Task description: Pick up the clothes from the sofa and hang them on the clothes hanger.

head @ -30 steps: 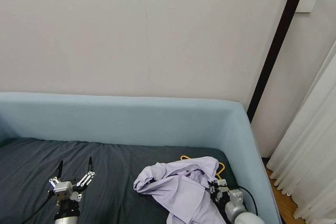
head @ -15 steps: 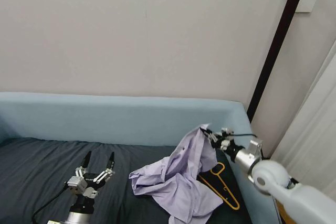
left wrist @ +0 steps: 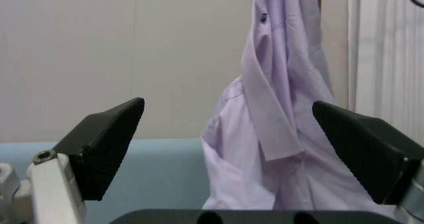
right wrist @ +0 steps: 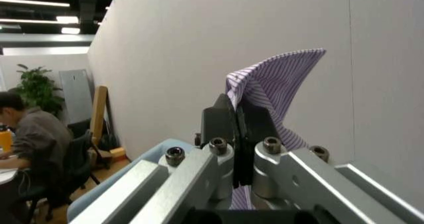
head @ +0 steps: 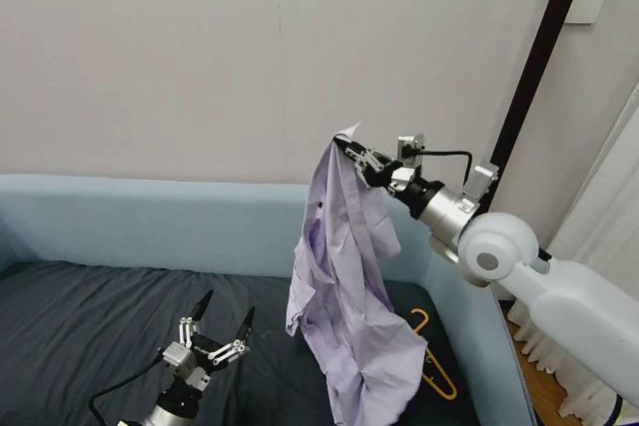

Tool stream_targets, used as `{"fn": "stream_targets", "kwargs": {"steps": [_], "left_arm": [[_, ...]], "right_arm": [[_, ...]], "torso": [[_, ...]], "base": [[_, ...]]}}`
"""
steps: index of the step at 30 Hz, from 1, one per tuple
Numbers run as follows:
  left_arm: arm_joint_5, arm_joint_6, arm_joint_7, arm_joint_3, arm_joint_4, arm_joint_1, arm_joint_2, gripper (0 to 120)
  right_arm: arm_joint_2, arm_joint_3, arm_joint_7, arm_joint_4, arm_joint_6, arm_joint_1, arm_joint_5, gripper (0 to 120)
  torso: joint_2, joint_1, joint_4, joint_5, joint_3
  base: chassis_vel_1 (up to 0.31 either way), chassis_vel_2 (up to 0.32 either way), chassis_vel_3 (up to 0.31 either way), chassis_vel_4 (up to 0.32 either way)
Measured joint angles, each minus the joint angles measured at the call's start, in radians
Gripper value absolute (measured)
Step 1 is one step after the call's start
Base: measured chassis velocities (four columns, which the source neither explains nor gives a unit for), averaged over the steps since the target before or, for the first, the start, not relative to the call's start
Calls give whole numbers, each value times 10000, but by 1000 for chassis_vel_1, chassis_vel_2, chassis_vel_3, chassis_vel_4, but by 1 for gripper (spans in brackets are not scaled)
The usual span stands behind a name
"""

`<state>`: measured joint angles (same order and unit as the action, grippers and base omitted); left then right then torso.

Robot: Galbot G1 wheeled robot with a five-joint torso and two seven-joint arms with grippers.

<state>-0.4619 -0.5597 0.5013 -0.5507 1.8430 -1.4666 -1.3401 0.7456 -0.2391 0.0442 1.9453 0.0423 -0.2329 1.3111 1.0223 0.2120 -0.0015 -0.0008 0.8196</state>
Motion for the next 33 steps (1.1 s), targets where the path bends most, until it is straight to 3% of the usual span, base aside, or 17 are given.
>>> {"fn": "stream_targets", "kwargs": {"steps": [6,10,16,20,27,30,33], "left_arm": [[638,-175,-376,655,-119,238,-337,100],[1335,-285,-647,1152,-649,509,-663,100],[1703,-289,-955,1337,-909,672,-823,100],[2191,-272,-2138,1797,-1310,881,-1365,100],[2450,-409,-2767,2197,-1641,1060,-1915,100],[2830,-508,-3091,2210,-1934,1282,-2088,100],[2991,-547,-3283,2208,-2115,1425,-2196,100]], "right_arm": [[44,107,29,-101,6,-222,-190,0],[123,135,37,-218,-3,-235,-267,0],[132,155,45,-251,-7,-233,-300,0],[175,205,71,-334,-23,-307,-459,0],[175,213,77,-349,-32,-303,-491,0],[206,213,81,-358,-34,-294,-495,0],[266,178,88,-400,-35,-269,-509,0]], "torso": [[0,0,-1,3,0],[-1,0,2,0,1],[0,-1,1,2,1],[0,-1,2,2,1],[-1,0,2,3,0],[0,0,2,31,0],[0,0,-1,34,1]], "base": [[0,0,0,0],[0,0,0,0],[0,0,0,0],[0,0,0,0],[0,0,0,0],[0,0,0,0],[0,0,0,0]]}}
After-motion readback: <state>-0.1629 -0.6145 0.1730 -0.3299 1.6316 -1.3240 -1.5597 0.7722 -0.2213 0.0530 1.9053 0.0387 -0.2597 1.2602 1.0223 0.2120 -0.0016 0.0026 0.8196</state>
